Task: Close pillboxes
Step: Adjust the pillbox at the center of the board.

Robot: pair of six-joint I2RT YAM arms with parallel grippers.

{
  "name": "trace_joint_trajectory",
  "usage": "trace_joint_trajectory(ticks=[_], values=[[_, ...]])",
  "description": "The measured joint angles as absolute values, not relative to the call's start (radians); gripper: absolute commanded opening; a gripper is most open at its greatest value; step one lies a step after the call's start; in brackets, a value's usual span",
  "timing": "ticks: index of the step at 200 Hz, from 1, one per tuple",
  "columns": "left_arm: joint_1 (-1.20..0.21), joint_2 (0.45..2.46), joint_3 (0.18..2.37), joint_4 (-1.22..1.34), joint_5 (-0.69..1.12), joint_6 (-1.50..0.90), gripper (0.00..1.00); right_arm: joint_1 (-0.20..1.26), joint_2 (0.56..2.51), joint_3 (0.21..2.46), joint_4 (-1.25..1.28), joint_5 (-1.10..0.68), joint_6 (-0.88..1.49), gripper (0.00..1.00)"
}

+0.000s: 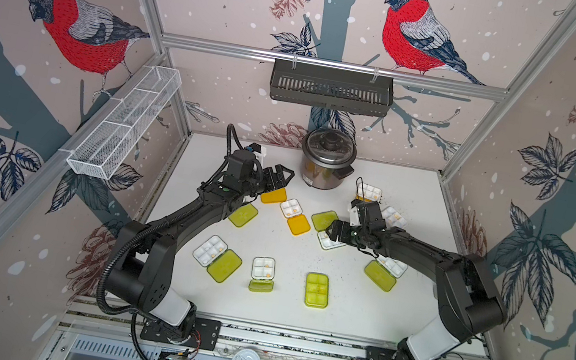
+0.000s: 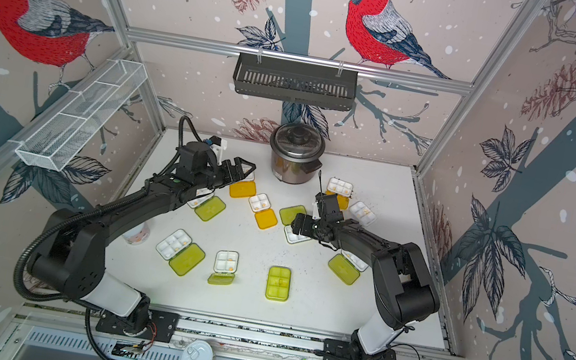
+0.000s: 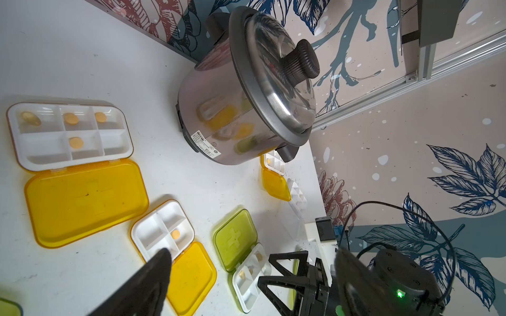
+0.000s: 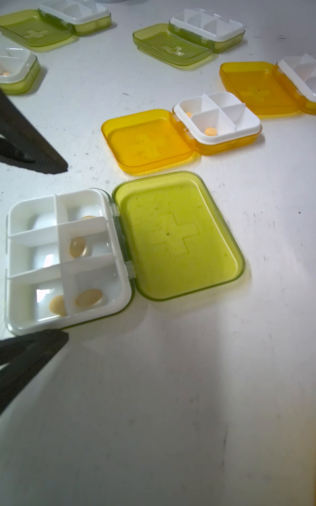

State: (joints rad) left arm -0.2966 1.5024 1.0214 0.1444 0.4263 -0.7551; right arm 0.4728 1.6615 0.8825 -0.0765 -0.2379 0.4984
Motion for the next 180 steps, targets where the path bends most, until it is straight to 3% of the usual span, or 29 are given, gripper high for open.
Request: trace_joint_trajectory(ticks=[102, 127, 180], values=[[-0.297, 1.505, 1.022, 0.144, 0.443, -0.758, 0.92, 0.504, 1.583, 0.881, -0.080, -0.312, 0.551, 0.92], [-0.297, 1.505, 1.023, 0.144, 0.444, -0.758, 0.92, 0.518, 1.600, 0.979, -0.149, -0.227, 0.543, 1.00], [-0.296, 1.505, 1.026, 0.140, 0.441, -0.757, 0.92, 0.560, 1.770, 1.148, -0.245, 0.015, 0.524, 1.00]])
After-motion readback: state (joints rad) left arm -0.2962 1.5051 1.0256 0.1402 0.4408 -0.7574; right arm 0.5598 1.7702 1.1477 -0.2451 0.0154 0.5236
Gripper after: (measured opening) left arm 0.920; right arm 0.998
